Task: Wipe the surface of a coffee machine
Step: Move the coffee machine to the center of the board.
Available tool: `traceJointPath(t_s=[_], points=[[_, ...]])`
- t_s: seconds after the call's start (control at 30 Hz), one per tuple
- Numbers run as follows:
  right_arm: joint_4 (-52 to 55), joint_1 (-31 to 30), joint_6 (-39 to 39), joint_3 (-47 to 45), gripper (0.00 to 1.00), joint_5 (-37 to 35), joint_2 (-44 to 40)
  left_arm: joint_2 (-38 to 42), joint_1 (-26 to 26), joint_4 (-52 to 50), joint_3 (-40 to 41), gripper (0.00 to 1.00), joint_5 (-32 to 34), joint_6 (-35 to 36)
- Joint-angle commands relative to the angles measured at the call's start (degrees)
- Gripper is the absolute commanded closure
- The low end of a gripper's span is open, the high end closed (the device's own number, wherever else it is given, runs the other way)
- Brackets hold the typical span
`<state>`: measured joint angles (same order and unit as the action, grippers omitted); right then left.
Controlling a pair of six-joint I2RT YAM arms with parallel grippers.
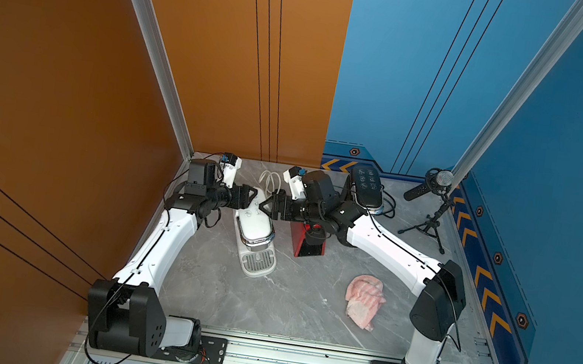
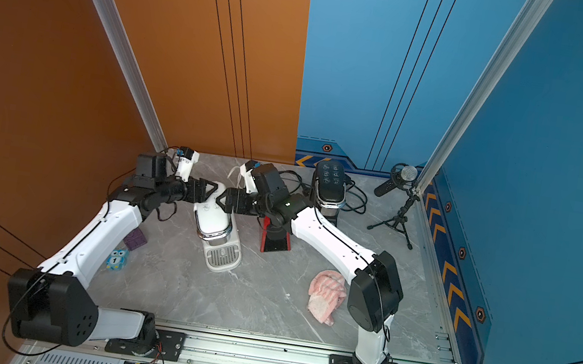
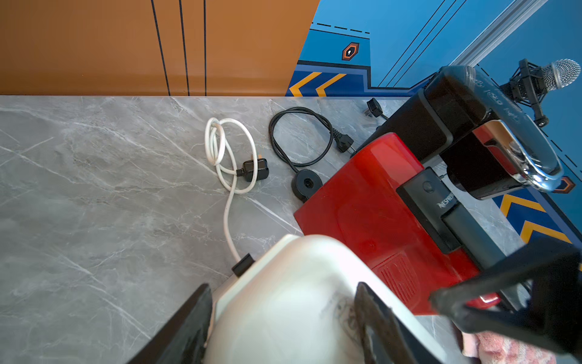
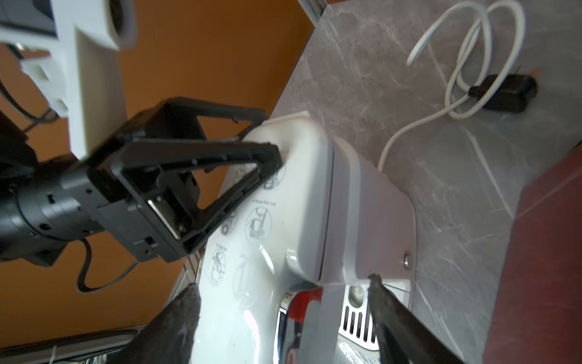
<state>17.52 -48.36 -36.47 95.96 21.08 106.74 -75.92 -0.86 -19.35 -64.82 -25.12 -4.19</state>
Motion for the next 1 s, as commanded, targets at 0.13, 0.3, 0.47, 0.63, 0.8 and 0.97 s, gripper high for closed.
traceJointPath(t_s=[0.13,0.3,0.47,0.63,0.8,0.97], points=[[-0.66,-3.83,-1.57,-8.01,0.16,-7.18,-7.11,1.78,-1.08,-8.24,0.61,0.20,4.79,-4.69],[-1.10,-5.80,-3.20,-9.90,0.17,-8.37,-7.85,4.72,0.35,-9.21,1.74,0.15,7.88,-11.11],[-4.93,-7.96,-5.75,-9.35,0.18,-6.15,-6.05,6.28,0.32,-9.21,1.84,0.09,7.52,-13.47],[-5.29,-10.80,-6.24,-7.30,0.18,-7.07,-4.52,7.74,0.82,-9.47,2.03,0.07,7.08,-12.87],[-5.61,-12.40,-7.02,-6.01,0.18,-6.68,-3.30,10.10,0.86,-9.74,2.87,0.06,7.28,-14.24],[-3.31,-14.03,-5.04,-2.14,0.18,-4.41,-0.89,13.94,0.87,-10.23,4.19,0.06,7.05,-15.56]])
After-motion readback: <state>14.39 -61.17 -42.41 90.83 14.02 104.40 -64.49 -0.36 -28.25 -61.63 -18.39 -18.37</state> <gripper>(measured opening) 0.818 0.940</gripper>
